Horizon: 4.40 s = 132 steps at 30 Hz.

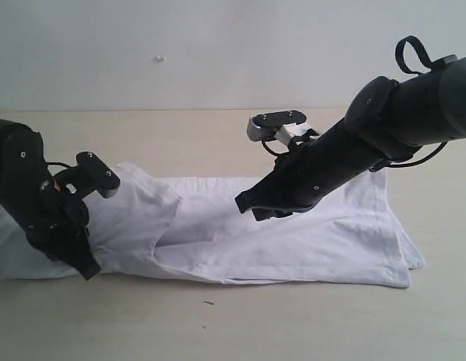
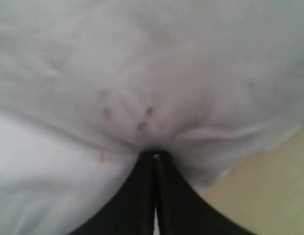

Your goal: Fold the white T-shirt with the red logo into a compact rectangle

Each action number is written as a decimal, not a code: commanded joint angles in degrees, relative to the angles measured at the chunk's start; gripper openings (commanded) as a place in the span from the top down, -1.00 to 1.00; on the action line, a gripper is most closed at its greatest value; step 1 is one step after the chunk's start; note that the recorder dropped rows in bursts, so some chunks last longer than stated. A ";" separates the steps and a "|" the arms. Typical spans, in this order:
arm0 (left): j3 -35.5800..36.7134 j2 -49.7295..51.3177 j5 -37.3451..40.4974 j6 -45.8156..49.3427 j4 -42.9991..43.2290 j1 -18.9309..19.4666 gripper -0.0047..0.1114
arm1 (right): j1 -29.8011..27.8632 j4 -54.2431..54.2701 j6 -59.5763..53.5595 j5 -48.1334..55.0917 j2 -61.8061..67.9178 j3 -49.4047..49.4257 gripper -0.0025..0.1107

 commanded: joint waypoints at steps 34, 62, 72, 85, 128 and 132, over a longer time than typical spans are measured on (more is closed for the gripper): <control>1.48 -15.17 -5.80 18.00 -19.95 -2.45 0.92 | -0.58 -16.68 12.18 -7.78 0.63 -0.44 0.84; -1.06 -14.23 -6.77 -1.13 -12.48 7.86 0.90 | -6.24 -33.97 30.92 -4.76 6.73 -2.45 0.87; 0.94 -15.55 5.69 -5.05 -24.73 29.68 -0.48 | -6.24 -33.60 30.92 -3.88 6.73 -2.45 0.87; -0.36 -5.91 4.73 -1.49 -32.56 36.88 -0.46 | -6.12 -33.35 30.92 -3.62 6.73 -2.45 0.87; -9.00 -8.44 17.79 17.07 -57.46 38.86 0.92 | -6.12 -33.34 31.04 -2.60 1.46 -2.57 0.87; -11.54 -10.73 18.80 14.80 -56.69 34.99 0.92 | -6.12 -32.23 31.45 -2.60 -4.14 -2.57 0.87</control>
